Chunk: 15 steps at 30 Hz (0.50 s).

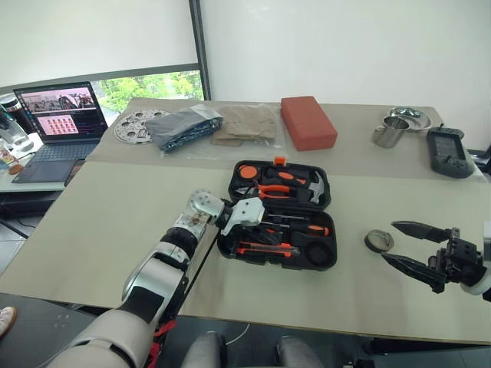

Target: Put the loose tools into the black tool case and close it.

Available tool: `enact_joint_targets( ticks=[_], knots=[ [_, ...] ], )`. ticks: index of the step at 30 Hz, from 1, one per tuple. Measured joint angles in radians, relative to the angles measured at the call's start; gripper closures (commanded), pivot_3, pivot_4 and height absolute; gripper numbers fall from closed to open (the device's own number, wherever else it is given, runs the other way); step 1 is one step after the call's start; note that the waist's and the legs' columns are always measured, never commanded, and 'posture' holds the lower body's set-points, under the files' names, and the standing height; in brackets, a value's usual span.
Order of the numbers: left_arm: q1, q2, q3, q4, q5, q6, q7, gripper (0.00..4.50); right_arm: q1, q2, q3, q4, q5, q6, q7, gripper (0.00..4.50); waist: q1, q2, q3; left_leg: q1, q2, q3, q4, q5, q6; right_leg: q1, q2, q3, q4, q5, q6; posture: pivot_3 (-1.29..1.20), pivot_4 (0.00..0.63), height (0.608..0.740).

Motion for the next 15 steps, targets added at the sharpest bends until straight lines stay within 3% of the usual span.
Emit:
enact_joint_targets(
  ticks=[5,15],
  knots=[
    [-0.003,0.000,-0.015,0.004,0.028,-0.042,0.024,4.45,0.001,0.000,0.000,0.000,0.000,0.000,-0.001,0.00,-0.001,0.000,0.000,0.011,0.000,0.000,-0.001,0.000,0.000,0.012,0.000,0.000,-0.003,-0.003,0.005,0.00,0.150,0.737],
    [0.002,-0.001,-0.024,-0.016,0.045,-0.081,0.059,4.45,0.011,0.000,0.000,0.000,-0.001,0.006,-0.033,0.00,-0.001,-0.001,0.000,0.011,0.000,0.000,0.000,0.000,0.000,0.013,0.000,0.000,-0.002,-0.003,0.005,0.00,0.150,0.737]
  ],
)
